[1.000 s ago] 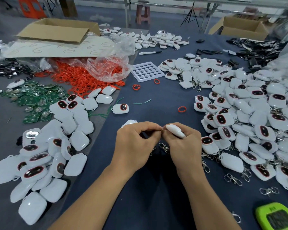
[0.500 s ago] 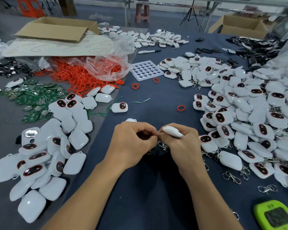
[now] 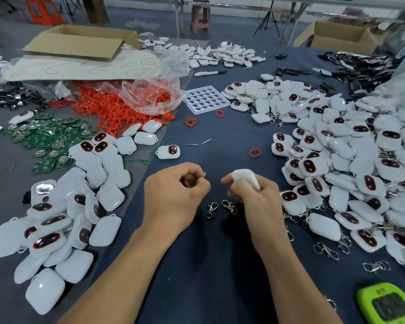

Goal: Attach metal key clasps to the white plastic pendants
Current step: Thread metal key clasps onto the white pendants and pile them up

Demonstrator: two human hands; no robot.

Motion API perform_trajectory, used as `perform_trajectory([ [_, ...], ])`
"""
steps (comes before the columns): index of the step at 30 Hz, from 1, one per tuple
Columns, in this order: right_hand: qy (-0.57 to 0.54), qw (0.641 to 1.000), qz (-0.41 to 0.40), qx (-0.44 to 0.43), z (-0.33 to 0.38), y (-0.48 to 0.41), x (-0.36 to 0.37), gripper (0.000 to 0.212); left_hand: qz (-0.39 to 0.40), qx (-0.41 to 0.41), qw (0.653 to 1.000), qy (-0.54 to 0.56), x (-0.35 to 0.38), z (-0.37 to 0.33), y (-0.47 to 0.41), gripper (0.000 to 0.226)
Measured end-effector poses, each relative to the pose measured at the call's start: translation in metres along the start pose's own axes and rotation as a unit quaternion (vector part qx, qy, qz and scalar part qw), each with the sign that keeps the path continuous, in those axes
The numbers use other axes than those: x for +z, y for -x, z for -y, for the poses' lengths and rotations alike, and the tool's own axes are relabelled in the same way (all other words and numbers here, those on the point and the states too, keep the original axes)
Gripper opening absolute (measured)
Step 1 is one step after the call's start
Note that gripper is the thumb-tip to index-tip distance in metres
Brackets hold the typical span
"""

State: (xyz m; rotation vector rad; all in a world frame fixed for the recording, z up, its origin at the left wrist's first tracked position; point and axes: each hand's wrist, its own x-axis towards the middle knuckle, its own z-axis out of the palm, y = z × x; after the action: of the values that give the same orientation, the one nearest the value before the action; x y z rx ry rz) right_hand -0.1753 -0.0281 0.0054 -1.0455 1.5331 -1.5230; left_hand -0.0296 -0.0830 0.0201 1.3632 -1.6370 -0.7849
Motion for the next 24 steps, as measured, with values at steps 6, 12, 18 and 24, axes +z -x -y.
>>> perform_trajectory([
  [6, 0.012, 0.997, -0.082, -0.001, 0.0, 0.001, 0.002, 0.03, 0.088, 0.16, 0.965, -0.187, 0.007, 0.002, 0.009, 0.009],
  [12, 0.077, 0.993, -0.09, -0.019, -0.005, -0.002, 0.001, 0.02, 0.172, 0.138, 0.956, -0.191, 0.012, 0.003, 0.004, 0.008],
  [18, 0.099, 0.993, -0.065, -0.024, -0.009, -0.005, 0.0, 0.026, 0.157, 0.07, 0.972, -0.159, 0.011, 0.008, 0.0, 0.008],
  [24, 0.089, 0.993, -0.079, -0.019, -0.012, -0.006, -0.001, 0.014, 0.188, 0.068, 0.968, -0.154, 0.009, 0.01, -0.002, 0.007],
])
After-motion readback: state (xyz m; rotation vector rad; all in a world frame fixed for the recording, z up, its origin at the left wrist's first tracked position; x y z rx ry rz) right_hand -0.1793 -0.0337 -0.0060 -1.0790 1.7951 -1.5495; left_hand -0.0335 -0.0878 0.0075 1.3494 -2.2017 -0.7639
